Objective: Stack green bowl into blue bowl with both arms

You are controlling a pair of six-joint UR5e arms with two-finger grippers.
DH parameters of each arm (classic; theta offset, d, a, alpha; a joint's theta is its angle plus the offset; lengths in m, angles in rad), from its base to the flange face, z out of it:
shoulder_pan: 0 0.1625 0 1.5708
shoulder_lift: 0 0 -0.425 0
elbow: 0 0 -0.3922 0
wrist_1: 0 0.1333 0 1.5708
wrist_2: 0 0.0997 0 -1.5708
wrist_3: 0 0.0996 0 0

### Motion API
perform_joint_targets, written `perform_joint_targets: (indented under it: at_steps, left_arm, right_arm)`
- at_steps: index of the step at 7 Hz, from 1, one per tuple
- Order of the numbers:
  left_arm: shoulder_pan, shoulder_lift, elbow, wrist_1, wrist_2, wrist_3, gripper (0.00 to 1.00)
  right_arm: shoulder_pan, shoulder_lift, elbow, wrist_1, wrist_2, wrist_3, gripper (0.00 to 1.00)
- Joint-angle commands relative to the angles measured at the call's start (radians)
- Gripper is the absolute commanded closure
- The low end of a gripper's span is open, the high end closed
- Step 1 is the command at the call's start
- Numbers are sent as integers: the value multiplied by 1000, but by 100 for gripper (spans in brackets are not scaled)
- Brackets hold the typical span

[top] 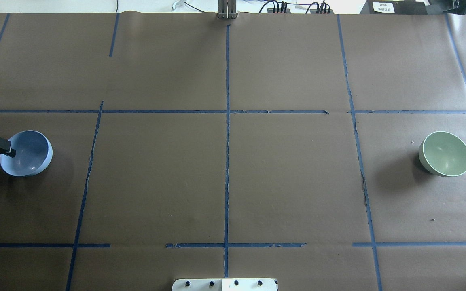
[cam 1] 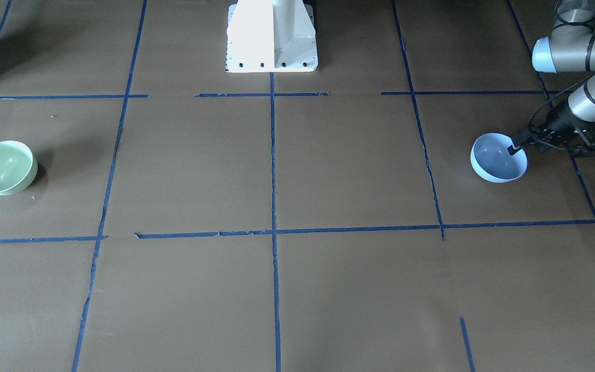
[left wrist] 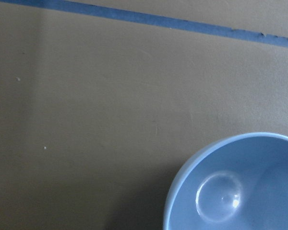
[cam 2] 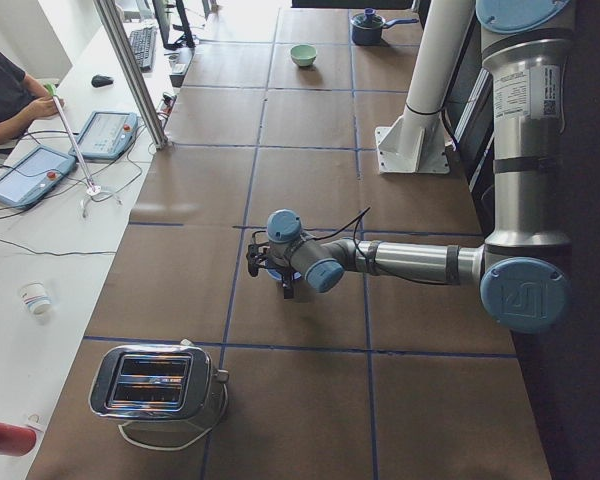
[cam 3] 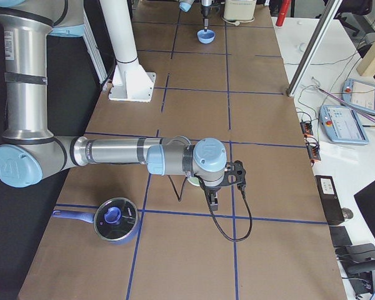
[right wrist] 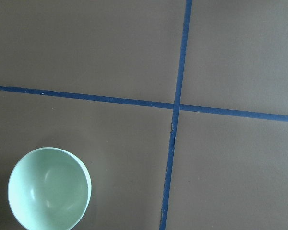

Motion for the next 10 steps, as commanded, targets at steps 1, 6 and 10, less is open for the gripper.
perform_joint_targets:
  at_steps: [1, 6, 10]
  left_arm:
    - [5, -8, 19, -1, 0, 1, 39]
    - [6, -17, -37, 13, -65, -9, 100]
    - [35, -356, -71, 294, -86, -343, 100]
  right_arm:
    - [0, 2, 0, 0, 1, 0, 0]
    - [0, 3, 2, 0, 36, 35, 0]
    - [0, 5, 0, 2, 48, 78, 0]
